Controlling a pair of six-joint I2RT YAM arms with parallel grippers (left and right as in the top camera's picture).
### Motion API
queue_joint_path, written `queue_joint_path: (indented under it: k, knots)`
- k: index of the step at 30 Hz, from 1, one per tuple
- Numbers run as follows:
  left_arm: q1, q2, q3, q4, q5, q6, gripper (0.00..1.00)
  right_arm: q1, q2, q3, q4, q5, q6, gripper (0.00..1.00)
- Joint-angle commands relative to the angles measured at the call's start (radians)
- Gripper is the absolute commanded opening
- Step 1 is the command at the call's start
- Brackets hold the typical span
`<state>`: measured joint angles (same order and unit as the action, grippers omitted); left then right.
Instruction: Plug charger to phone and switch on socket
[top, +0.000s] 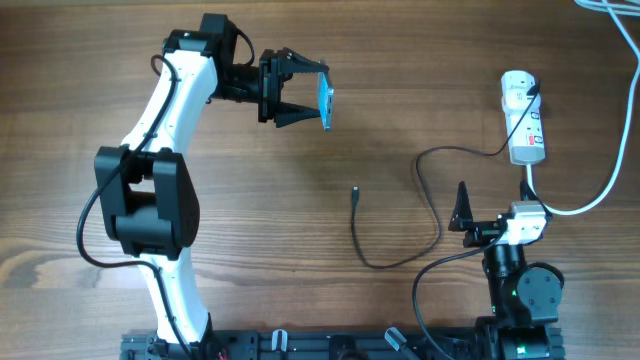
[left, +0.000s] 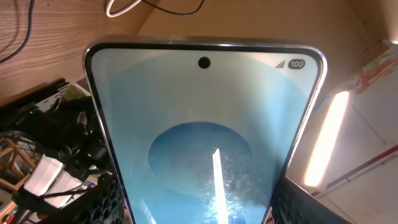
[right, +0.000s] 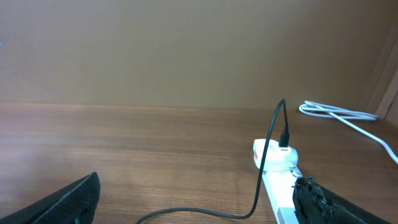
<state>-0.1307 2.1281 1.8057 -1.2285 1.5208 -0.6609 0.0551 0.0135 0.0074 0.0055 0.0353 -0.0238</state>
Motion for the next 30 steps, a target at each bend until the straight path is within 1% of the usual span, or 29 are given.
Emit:
queue_joint_path:
  k: [1, 8, 10, 11, 12, 13, 15, 16, 21, 22, 25, 26, 29, 30]
  knots:
    - [0.005, -0.037, 0.023, -0.003, 0.056, -0.009, 0.68, -0.004, -0.009, -0.002, 0.005, 0.016, -0.001, 1.00]
    - [0.005, -0.038, 0.023, -0.025, 0.056, -0.009, 0.68, -0.004, -0.009, -0.002, 0.005, 0.006, 0.001, 1.00]
    - [0.005, -0.038, 0.023, -0.025, 0.056, -0.009, 0.68, -0.004, -0.009, -0.002, -0.001, -0.115, 0.010, 1.00]
    - [0.005, -0.038, 0.023, -0.025, 0.056, -0.009, 0.68, -0.004, -0.008, -0.002, 0.005, -0.185, 0.041, 1.00]
    - [0.005, -0.038, 0.023, -0.025, 0.056, -0.009, 0.68, -0.004, -0.008, -0.002, 0.012, -0.258, 0.090, 1.00]
    - [0.005, -0.038, 0.023, -0.025, 0.056, -0.009, 0.68, -0.003, -0.008, -0.002, 0.024, -0.357, 0.182, 1.00]
    - [0.005, -0.038, 0.023, -0.025, 0.056, -0.009, 0.68, -0.003, -0.008, -0.002, 0.028, -0.449, 0.319, 1.00]
    - [0.005, -0.038, 0.023, -0.025, 0.056, -0.009, 0.68, -0.003, -0.008, -0.002, 0.028, -0.468, 0.397, 1.00]
    - [0.005, -0.038, 0.023, -0.025, 0.056, -0.008, 0.68, -0.003, -0.006, -0.002, 0.031, -0.492, 0.896, 1.00]
    - [0.005, -0.038, 0.023, -0.025, 0.056, -0.009, 0.68, -0.003, -0.006, -0.002, 0.061, -0.500, 0.958, 1.00]
    - [0.005, -0.038, 0.023, -0.025, 0.056, -0.005, 0.68, -0.003, -0.006, 0.002, 0.236, -0.627, 0.867, 1.00]
    - [0.005, -0.038, 0.023, -0.025, 0.056, -0.006, 0.68, -0.003, -0.006, 0.019, 0.256, -0.640, 0.855, 1.00]
    - [0.005, -0.038, 0.023, -0.025, 0.056, -0.005, 0.68, -0.003, 0.013, 0.117, 0.213, -0.631, 0.747, 1.00]
    - [0.005, -0.038, 0.023, -0.026, 0.056, -0.006, 0.68, -0.003, 0.043, 0.198, 0.117, -0.602, 0.681, 1.00]
